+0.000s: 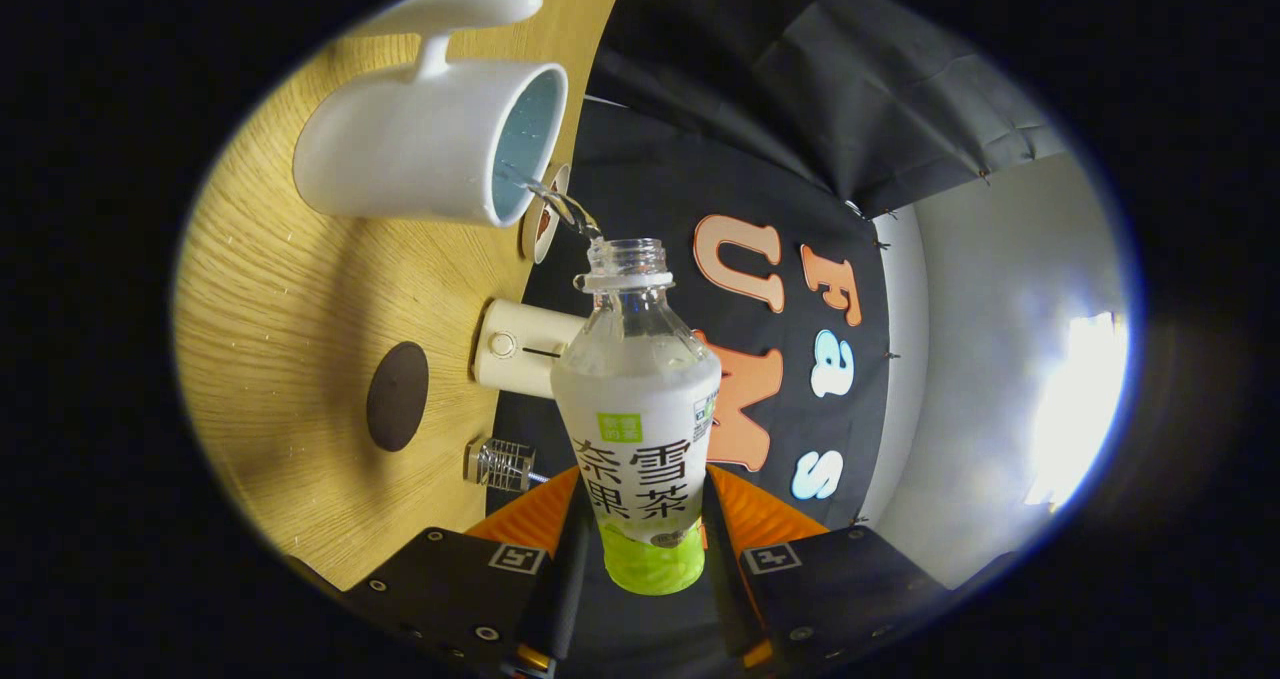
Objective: Take the bottle from table, then pour the juice into the cup, finally place the bottle on the coaster
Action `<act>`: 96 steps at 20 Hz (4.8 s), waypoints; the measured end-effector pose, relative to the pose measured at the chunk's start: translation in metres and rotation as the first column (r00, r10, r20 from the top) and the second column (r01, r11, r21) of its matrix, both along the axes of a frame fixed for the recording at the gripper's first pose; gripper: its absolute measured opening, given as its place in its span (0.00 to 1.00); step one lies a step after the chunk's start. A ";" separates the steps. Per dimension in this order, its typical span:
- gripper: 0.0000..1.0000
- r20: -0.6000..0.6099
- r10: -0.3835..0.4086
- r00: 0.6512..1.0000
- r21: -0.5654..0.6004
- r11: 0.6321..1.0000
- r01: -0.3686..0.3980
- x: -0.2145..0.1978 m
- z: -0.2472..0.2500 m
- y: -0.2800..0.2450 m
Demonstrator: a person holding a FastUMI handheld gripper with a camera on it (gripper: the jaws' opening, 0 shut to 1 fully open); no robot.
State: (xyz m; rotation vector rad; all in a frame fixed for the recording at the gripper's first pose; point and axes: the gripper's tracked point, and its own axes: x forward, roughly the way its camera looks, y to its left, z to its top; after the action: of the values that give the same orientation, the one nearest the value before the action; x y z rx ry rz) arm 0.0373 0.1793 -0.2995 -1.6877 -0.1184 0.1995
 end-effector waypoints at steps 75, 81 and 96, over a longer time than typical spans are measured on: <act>0.57 -0.003 0.236 0.972 -0.152 0.960 -0.234 -0.014 0.007 0.021; 0.57 -0.176 0.126 0.976 0.117 0.987 -0.106 -0.003 -0.008 0.010; 0.58 -0.514 0.110 0.851 0.805 0.405 0.434 0.021 -0.039 -0.013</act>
State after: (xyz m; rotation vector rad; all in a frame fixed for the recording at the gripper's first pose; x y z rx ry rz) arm 0.0581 0.1667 -0.3383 -0.4586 0.3129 0.3352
